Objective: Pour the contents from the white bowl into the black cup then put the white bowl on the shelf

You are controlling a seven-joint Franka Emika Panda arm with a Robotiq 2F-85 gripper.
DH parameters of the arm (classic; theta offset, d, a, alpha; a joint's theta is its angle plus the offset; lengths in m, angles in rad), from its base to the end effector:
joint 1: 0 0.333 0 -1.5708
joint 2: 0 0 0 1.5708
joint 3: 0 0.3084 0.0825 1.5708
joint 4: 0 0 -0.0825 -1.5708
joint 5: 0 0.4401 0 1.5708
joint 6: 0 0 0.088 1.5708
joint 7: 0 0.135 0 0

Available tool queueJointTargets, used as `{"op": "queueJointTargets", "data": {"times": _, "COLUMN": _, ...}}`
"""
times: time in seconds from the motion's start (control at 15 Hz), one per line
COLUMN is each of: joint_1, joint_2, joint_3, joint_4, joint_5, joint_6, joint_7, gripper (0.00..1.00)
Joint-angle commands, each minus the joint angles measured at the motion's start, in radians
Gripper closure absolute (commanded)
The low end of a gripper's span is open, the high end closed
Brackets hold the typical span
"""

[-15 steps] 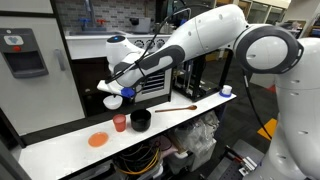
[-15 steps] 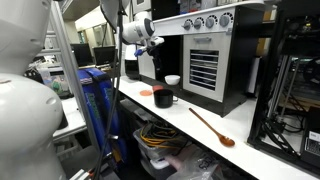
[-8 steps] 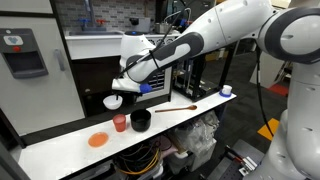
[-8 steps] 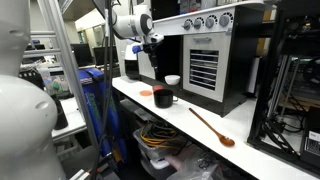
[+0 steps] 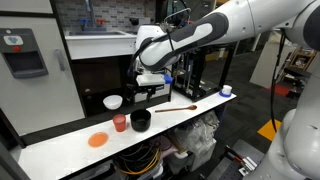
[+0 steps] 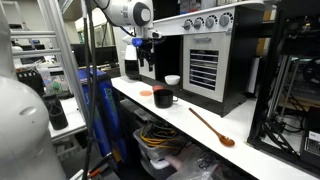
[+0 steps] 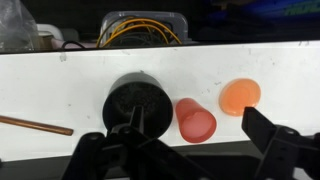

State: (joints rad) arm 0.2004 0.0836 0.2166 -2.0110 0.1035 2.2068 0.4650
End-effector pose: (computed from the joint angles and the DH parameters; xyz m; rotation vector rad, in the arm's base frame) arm 0.5768 0.2608 0.3620 -2.9931 0.1596 -0.0872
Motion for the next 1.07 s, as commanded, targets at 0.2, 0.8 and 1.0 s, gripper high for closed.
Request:
{"op": "queueJointTargets", "data": {"times": 0.2, "joint_1": -0.014, "joint_2": -0.108, "joint_3": -0.040, "joint_4": -0.057, "joint_5": -0.116, "joint_6": -0.165, "joint_7": -0.248, "gripper": 0.00}}
{"op": "queueJointTargets", "data": {"times": 0.8, "joint_1": -0.022, "joint_2": -0.101, "joint_3": -0.065, "joint_4": -0.112, "joint_5": -0.319, "joint_6": -0.045, "joint_7": -0.266, "gripper": 0.00}}
{"op": "queueJointTargets", "data": {"times": 1.0, "joint_1": -0.013, "joint_2": -0.089, "joint_3": -0.057, "joint_4": -0.076, "joint_5": -0.299, "joint_6": -0.097, "joint_7": -0.258, "gripper": 0.00}}
